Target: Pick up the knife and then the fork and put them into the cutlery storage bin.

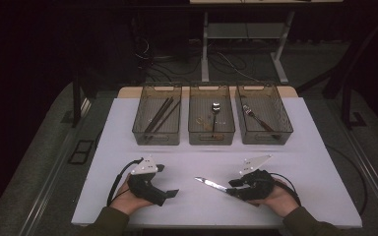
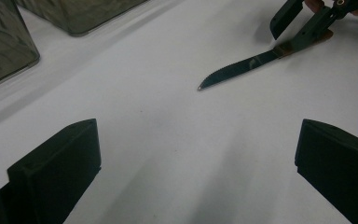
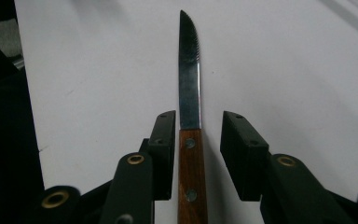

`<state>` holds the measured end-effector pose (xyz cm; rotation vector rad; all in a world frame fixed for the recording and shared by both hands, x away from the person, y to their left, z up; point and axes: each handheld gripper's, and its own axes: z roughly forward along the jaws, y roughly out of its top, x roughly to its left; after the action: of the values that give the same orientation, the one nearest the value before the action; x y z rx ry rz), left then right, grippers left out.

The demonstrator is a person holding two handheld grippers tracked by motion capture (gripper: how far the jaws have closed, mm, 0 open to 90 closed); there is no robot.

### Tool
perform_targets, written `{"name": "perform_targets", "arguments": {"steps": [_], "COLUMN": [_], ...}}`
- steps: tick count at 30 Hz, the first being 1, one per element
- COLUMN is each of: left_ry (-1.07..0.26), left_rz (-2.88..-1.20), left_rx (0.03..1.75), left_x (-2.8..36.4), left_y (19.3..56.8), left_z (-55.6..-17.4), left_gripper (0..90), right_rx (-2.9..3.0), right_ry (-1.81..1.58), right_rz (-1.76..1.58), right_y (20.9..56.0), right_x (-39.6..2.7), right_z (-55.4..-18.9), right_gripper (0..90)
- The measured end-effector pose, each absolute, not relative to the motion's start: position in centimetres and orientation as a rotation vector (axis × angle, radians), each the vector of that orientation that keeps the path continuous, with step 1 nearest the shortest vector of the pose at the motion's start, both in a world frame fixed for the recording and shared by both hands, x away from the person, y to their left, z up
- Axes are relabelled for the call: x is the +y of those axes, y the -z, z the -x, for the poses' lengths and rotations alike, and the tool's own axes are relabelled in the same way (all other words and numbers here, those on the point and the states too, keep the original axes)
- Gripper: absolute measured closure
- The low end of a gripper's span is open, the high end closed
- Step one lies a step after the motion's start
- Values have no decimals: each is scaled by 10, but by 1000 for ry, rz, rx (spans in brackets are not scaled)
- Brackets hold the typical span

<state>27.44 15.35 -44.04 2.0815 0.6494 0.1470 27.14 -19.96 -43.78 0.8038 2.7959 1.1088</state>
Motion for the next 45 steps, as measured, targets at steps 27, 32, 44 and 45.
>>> {"name": "perform_targets", "arguments": {"steps": [27, 32, 44, 45], "left_ry": [-137, -132, -130, -130], "left_rz": [-2088, -2083, -2083, -2084], "left_rx": [653, 656, 655, 654], "left_x": [153, 152, 152, 152], "left_y": [441, 441, 441, 441], "left_z": [-274, -274, -273, -273], "left_gripper": [0, 0, 0, 0], "right_rx": [2948, 3040, 3127, 3122], "right_ry": [-665, -479, -142, -131], "right_rz": [-604, -598, -546, -548], "right_y": [428, 422, 418, 418], "right_x": [-164, -149, -121, -120], "right_z": [-282, -292, -306, -305], "right_gripper": [763, 759, 771, 772]}}
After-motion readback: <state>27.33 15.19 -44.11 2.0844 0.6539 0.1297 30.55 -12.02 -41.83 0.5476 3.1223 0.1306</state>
